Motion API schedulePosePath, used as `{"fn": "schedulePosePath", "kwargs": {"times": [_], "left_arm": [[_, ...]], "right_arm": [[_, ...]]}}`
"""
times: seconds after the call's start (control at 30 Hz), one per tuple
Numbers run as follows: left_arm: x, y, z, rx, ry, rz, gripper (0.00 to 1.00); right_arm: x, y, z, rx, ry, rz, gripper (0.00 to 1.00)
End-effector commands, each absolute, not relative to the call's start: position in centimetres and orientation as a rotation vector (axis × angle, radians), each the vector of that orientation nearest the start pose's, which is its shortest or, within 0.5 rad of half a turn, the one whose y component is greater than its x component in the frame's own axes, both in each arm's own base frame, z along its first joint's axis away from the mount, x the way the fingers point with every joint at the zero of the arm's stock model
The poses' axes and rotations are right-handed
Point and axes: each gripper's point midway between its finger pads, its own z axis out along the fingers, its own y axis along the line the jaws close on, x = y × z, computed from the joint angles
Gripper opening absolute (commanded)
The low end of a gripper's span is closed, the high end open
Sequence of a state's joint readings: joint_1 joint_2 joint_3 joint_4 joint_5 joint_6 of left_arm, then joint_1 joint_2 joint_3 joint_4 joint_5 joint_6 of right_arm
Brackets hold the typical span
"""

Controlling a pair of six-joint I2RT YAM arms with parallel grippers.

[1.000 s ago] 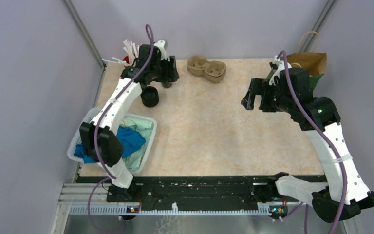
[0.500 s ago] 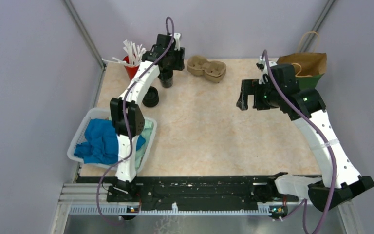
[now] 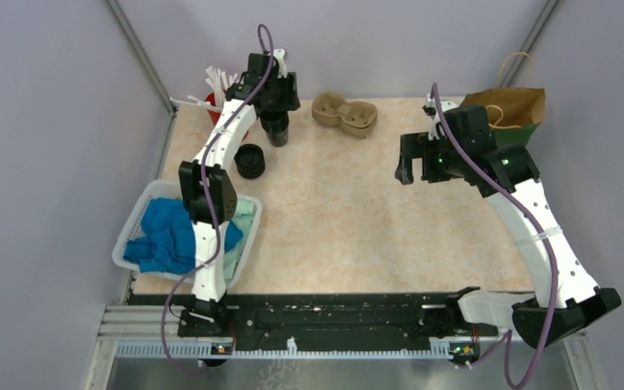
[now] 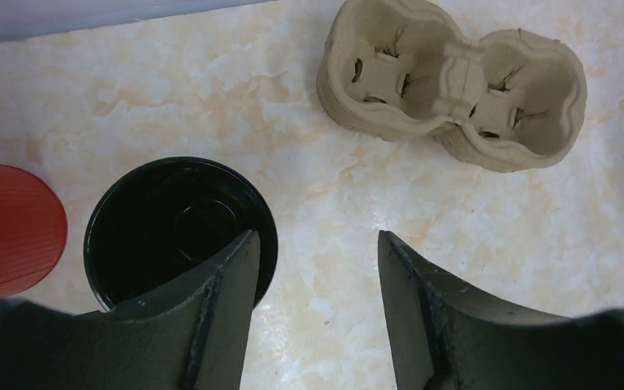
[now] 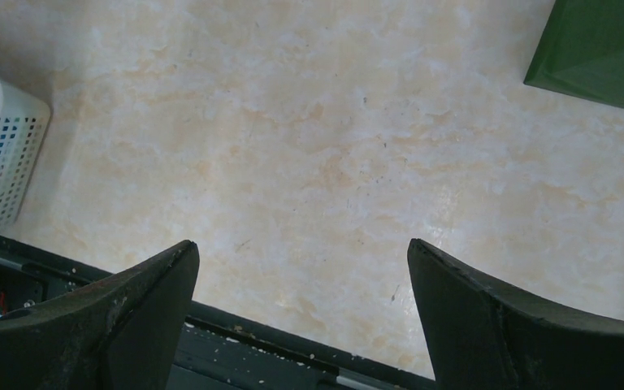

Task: Pack the takeout coffee

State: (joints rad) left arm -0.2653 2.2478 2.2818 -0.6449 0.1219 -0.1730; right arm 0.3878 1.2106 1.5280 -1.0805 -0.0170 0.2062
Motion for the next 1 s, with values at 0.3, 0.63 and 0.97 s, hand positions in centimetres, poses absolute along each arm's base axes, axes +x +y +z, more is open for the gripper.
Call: {"fn": "schedulePosePath", "kwargs": {"times": [0.3, 0.63, 0.97], "left_arm": [[60.9, -17.7, 21.2, 0.064, 2.143, -0.568, 0.49], [61.5, -17.3, 20.4, 0.042, 2.143, -0.595, 0.37], [61.7, -17.0, 20.0, 0.038, 2.15, -0.578, 0.3]], "right_arm": [[28.2, 11.6, 30.8, -0.222, 2.291, 0.26, 0.99], [28.7, 11.6, 30.6, -0.23, 2.299, 0.25, 0.99], [28.7, 11.7, 30.6, -0.232, 2.301, 0.251, 0.99]]}}
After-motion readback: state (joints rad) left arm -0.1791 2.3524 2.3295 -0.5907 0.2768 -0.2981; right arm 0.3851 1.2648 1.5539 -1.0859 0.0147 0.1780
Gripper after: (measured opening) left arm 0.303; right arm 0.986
